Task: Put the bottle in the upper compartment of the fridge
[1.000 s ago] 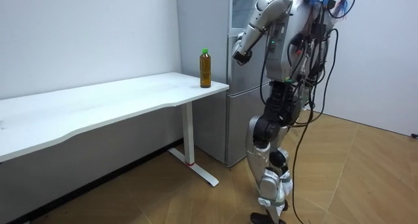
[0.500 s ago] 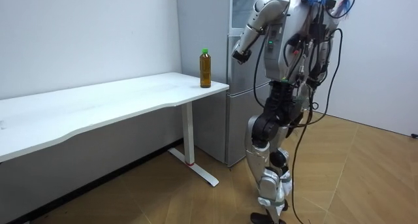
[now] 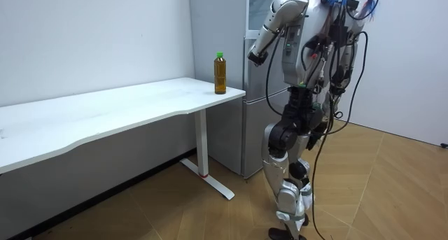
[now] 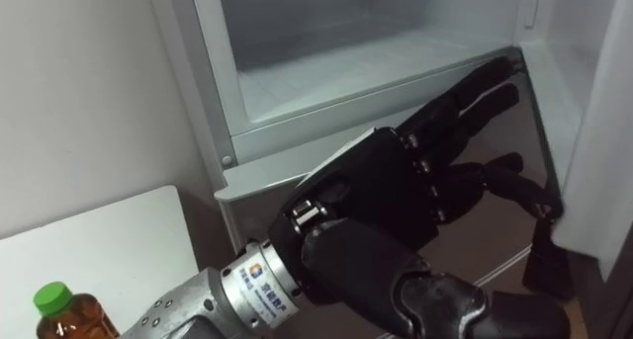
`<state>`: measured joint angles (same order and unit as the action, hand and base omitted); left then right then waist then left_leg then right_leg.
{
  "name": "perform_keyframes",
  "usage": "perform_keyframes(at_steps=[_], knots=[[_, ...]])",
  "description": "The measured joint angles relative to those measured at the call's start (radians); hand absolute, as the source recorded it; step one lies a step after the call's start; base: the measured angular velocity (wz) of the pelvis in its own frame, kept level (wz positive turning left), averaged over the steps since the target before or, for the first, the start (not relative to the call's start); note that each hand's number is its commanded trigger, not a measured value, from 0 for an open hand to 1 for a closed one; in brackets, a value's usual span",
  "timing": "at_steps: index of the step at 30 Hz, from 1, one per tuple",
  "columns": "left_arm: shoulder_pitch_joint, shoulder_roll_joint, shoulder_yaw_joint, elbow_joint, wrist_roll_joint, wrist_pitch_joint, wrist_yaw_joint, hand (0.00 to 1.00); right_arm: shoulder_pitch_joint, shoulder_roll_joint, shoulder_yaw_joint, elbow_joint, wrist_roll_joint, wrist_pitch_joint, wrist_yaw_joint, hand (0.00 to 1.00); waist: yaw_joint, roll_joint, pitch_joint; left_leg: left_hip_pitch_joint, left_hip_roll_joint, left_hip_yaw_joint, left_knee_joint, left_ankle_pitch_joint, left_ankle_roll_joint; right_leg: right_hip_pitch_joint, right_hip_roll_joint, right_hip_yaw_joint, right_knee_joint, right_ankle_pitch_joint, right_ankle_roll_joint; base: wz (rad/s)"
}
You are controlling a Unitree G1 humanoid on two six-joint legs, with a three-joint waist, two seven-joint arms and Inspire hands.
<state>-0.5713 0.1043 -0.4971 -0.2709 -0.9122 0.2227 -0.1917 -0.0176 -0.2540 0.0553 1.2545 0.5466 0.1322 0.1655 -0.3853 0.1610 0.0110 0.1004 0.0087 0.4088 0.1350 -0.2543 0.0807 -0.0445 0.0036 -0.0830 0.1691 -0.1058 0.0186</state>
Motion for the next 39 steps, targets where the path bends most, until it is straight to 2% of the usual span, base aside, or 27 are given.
perform_keyframes(at_steps=[5,8,18,22,26,35,39], knots=[[-0.035,-0.004,-0.019,0.035,-0.001,0.0,-0.001,0.0,0.004,-0.017,0.004,0.001,0.0,0.001,0.0,0.0,0.001,0.004,0.0005,0.001,0.001,0.006,0.0,0.0,-0.001,-0.006,0.002,0.0,0.0,0.0,-0.002,-0.03],[-0.035,-0.009,-0.021,0.04,0.0,0.0,-0.001,0.0,0.007,-0.022,0.004,0.014,0.0,0.001,0.0,0.0,0.0,0.004,0.0006,0.002,0.002,0.024,0.0,0.0,-0.001,-0.009,0.002,0.002,0.001,0.002,-0.003,-0.13],[-0.036,-0.014,-0.03,0.055,-0.001,0.0,-0.022,0.0,0.011,-0.024,0.013,0.032,-0.003,0.001,-0.003,0.0,-0.019,0.003,0.0007,-0.001,0.003,0.033,0.0,-0.001,-0.002,-0.02,0.004,0.006,0.003,0.005,-0.004,-0.04],[-0.036,-0.015,-0.058,0.055,0.0,0.0,-0.023,0.0,0.012,-0.027,0.04,0.034,0.001,0.001,-0.014,0.0,-0.021,0.004,0.0002,-0.001,0.01,0.062,0.001,-0.006,-0.009,-0.029,0.015,0.03,0.001,0.011,-0.007,-0.2],[-0.036,-0.015,-0.058,0.055,0.0,0.0,-0.023,0.0,0.02,-0.03,0.04,0.034,-0.002,0.001,-0.015,0.0,-0.022,0.01,-0.0034,-0.002,0.013,0.078,0.001,-0.008,-0.012,-0.037,0.016,0.03,0.003,0.012,-0.009,-0.11],[-0.036,-0.016,-0.058,0.059,0.0,0.0,-0.02,0.0,0.023,-0.035,0.04,0.034,-0.004,0.005,-0.013,0.0,-0.049,0.018,-0.0003,-0.002,0.016,0.085,0.001,-0.008,-0.014,-0.041,0.016,0.031,0.005,0.014,-0.012,-0.03],[-0.036,-0.016,-0.058,0.062,0.0,0.0,-0.019,0.0,0.023,-0.036,0.04,0.033,-0.004,0.016,-0.013,0.0,-0.05,0.018,-0.0003,-0.003,0.015,0.085,0.002,-0.008,-0.014,-0.042,0.016,0.031,0.006,0.014,-0.012,0.0]])
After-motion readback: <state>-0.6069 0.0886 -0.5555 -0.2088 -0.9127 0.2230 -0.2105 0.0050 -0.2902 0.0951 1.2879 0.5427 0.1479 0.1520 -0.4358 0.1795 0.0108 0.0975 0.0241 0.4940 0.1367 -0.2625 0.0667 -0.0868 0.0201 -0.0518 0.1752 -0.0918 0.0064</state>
